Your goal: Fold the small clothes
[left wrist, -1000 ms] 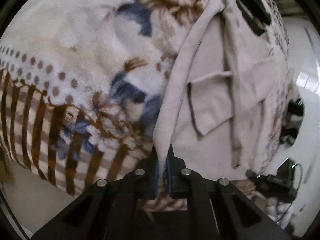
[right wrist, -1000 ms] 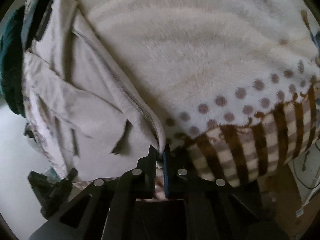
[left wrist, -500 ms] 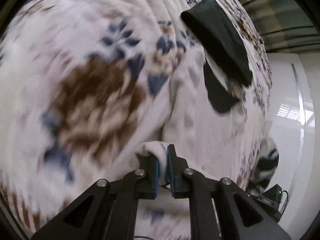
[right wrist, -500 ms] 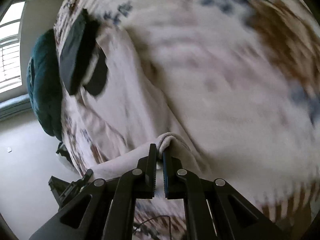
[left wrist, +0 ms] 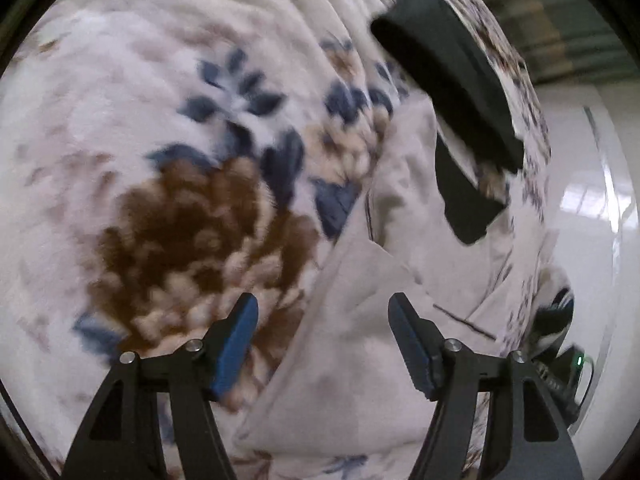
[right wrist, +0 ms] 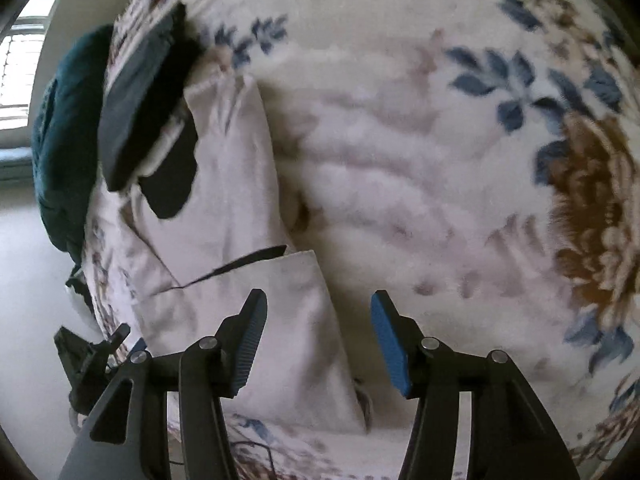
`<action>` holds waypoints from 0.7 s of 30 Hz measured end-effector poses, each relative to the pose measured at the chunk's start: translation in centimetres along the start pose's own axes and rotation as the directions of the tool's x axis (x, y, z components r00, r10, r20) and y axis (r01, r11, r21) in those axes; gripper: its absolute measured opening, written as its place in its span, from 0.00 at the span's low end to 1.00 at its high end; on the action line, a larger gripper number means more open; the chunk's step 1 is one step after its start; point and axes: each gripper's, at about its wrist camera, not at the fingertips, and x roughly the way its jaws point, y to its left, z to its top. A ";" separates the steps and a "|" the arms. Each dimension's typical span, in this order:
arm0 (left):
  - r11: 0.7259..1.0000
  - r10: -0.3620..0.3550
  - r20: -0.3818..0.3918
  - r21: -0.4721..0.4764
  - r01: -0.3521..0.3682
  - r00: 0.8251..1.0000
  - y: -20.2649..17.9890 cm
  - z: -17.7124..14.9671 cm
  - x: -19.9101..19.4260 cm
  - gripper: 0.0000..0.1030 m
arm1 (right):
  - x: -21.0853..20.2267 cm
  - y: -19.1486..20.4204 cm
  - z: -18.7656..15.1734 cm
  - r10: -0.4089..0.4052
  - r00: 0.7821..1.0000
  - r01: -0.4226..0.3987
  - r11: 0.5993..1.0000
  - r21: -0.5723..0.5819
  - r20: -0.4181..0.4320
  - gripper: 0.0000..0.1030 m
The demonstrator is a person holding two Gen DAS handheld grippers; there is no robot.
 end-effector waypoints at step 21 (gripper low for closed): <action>0.987 -0.105 0.049 0.130 0.098 0.993 -4.5 6.8 -1.4 0.59 | 1.1 5.5 2.8 -0.198 0.975 0.208 0.973 -0.102 0.097 0.59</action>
